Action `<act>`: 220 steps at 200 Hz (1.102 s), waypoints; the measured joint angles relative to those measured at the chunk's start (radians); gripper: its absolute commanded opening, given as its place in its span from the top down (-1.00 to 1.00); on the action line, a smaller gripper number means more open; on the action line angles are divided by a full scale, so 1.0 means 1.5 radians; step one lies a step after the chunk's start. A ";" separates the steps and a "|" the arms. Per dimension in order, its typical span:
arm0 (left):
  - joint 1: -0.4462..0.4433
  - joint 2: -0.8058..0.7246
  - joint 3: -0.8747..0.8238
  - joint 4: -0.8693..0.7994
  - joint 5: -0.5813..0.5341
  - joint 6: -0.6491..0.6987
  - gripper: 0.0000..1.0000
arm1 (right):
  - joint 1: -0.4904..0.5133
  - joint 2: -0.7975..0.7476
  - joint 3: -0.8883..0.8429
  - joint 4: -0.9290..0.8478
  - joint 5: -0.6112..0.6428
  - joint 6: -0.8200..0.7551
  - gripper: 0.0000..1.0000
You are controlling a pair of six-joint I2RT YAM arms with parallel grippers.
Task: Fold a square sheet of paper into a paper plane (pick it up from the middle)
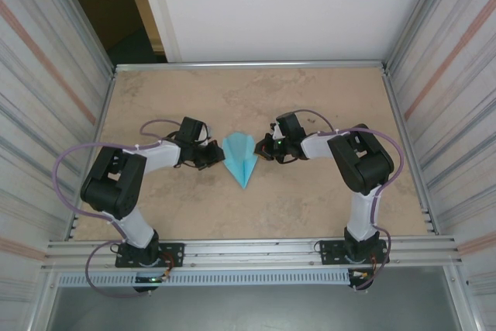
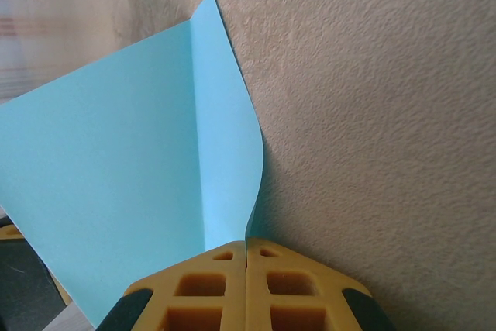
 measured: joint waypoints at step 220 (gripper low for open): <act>-0.135 -0.080 -0.051 0.020 0.004 -0.098 0.34 | 0.005 0.000 0.000 -0.001 0.000 -0.005 0.94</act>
